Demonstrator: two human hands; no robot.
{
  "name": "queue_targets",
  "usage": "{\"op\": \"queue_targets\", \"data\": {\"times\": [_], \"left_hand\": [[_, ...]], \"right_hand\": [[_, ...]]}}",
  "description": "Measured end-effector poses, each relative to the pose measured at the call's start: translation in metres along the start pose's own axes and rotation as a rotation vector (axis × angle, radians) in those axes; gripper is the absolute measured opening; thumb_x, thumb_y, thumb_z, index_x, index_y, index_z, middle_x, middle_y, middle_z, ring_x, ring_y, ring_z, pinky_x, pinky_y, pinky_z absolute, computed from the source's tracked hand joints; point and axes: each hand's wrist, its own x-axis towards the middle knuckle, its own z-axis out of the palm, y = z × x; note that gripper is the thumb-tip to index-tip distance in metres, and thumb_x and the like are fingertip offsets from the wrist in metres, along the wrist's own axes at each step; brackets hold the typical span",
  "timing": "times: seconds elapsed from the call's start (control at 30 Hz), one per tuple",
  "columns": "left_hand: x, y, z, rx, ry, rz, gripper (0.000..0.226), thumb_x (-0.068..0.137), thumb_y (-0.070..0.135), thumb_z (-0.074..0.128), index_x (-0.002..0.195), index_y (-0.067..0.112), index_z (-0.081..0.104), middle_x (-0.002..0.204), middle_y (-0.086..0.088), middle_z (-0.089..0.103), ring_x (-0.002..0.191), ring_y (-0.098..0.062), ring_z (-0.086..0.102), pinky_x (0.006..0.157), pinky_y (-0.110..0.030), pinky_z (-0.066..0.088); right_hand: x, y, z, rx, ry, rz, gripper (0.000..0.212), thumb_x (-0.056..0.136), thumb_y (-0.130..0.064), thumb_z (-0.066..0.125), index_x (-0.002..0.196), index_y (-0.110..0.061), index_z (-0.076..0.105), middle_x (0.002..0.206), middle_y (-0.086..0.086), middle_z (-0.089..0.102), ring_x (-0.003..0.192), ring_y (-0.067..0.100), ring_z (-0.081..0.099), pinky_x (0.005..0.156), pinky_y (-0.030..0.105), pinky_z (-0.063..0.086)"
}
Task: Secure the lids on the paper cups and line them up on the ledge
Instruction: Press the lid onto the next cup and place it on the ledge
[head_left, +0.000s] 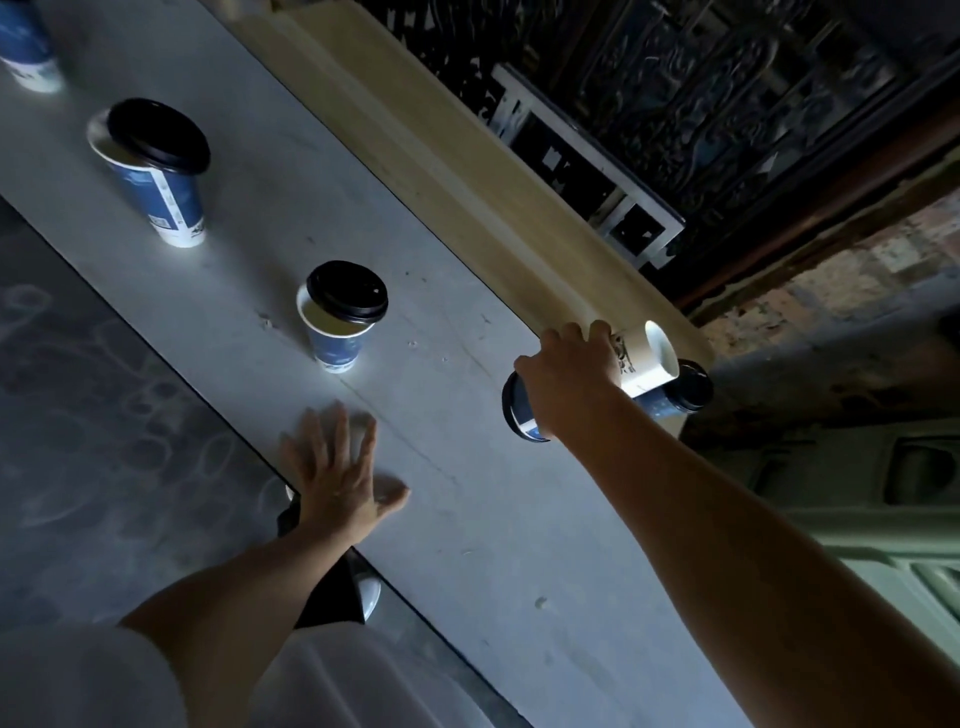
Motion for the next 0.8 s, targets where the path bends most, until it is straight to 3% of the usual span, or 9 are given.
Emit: {"op": "queue_targets", "data": {"times": [0.33, 0.7, 0.8], "left_hand": [[0.001, 0.001, 0.000, -0.008, -0.009, 0.013, 0.117, 0.059, 0.084, 0.039, 0.154, 0.016, 0.031, 0.164, -0.025, 0.011, 0.146, -0.058, 0.003, 0.109, -0.080, 0.002], [0.003, 0.001, 0.005, -0.014, 0.023, 0.034, 0.117, 0.059, 0.083, 0.041, 0.154, 0.015, 0.029, 0.163, -0.025, 0.012, 0.145, -0.059, 0.003, 0.109, -0.079, -0.001], [0.002, 0.001, 0.005, -0.017, 0.018, 0.034, 0.117, 0.060, 0.083, 0.041, 0.154, 0.014, 0.029, 0.163, -0.025, 0.013, 0.145, -0.059, 0.004, 0.109, -0.078, -0.002]], "right_hand": [[-0.005, 0.014, -0.003, -0.065, -0.051, 0.038, 0.045, 0.081, -0.028, 0.059, 0.126, -0.028, 0.057, 0.120, 0.005, 0.058, 0.116, 0.031, 0.046, 0.101, 0.046, 0.034], [-0.004, 0.018, 0.008, 0.081, -0.077, 0.005, 0.051, 0.075, -0.025, 0.065, 0.125, -0.032, 0.053, 0.118, 0.004, 0.057, 0.115, 0.030, 0.047, 0.098, 0.046, 0.037], [-0.003, 0.020, 0.011, 0.136, -0.082, -0.010, 0.053, 0.071, -0.027, 0.069, 0.121, -0.032, 0.052, 0.113, 0.003, 0.056, 0.113, 0.030, 0.047, 0.091, 0.043, 0.036]]}}
